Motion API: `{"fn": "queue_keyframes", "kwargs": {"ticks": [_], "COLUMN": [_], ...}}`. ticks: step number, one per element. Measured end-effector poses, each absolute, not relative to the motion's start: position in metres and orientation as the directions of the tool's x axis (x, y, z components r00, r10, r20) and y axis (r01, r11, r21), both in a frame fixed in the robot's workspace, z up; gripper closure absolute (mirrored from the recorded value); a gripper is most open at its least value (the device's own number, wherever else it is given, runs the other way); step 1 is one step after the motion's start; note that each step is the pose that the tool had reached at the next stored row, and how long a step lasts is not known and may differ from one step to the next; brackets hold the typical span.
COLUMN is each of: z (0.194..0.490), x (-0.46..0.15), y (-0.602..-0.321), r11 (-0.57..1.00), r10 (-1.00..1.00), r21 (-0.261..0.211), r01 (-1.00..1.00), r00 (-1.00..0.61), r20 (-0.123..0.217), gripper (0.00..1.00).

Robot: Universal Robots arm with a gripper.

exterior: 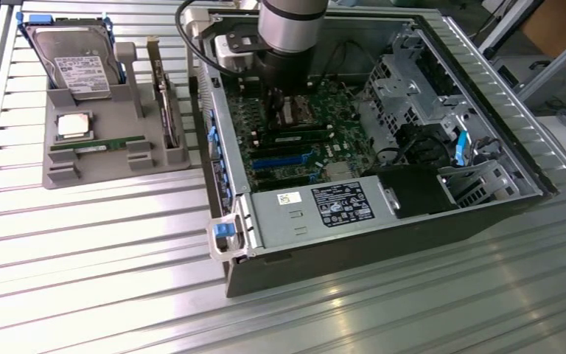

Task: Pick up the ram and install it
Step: 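Press down the ram until it locks into place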

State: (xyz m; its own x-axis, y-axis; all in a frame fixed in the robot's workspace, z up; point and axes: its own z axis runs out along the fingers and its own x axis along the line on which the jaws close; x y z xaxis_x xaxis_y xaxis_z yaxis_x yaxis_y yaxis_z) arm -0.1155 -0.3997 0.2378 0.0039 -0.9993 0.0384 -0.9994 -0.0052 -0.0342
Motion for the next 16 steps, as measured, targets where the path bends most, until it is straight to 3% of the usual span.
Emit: {"fn": "queue_keyframes", "kwargs": {"ticks": [16], "z": [0.2322], "x": [-0.116], "y": [-0.3994], "r11": [-0.005], "r10": [-0.999], "r21": [-0.035], "r01": [-0.999], "r00": [0.004], "r20": [0.037], "gripper": [0.89]}}
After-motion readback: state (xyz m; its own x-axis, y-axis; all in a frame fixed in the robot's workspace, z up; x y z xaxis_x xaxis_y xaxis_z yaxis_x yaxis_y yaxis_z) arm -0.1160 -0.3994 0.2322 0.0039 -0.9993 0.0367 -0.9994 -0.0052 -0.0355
